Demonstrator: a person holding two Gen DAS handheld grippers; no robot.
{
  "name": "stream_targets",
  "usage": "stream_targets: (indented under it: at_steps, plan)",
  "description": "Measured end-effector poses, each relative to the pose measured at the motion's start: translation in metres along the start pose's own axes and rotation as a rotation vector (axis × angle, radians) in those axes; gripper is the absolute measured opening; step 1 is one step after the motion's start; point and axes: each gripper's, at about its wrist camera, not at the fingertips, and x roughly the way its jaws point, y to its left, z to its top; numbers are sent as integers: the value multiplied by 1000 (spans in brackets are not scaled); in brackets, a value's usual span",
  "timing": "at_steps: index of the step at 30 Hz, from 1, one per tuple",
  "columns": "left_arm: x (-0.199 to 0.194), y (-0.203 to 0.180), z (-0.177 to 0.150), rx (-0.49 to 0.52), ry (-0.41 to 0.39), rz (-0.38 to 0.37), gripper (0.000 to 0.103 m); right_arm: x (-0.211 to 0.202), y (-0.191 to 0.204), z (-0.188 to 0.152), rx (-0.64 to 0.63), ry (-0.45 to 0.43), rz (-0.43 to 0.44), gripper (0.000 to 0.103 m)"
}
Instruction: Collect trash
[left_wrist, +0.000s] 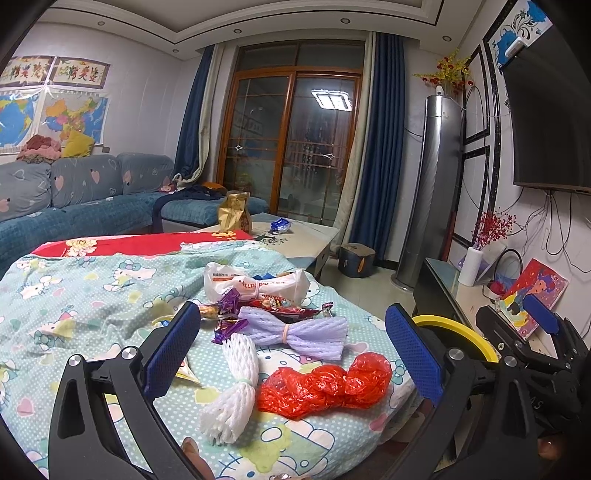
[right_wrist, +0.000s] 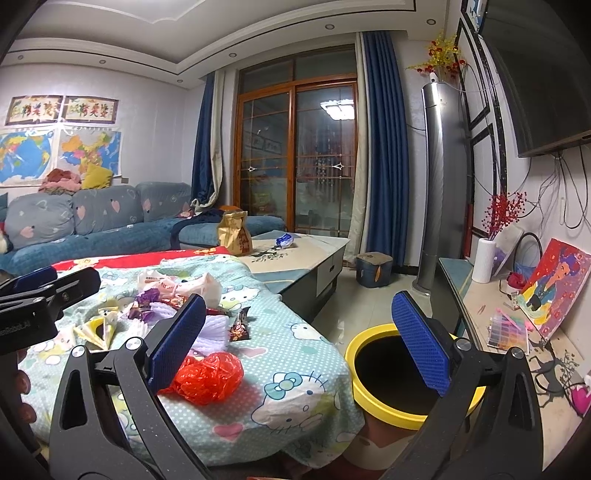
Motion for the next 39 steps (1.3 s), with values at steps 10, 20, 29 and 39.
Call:
stream_targets:
  at_steps: [10,20,29,39]
  plan:
    - [4,12,2,-18,18,21,97,11,9,4,-14,37,81,93]
    - [3,45,11,-48,11,99,97,35,38,-1,-65,95,195,93]
    - [18,78,-2,-69,101,90,97,68,59,-22,-127,247,313,93]
    - [53,75,-44,-39,318,-19,96,109,47,-48,-106,435,387,82]
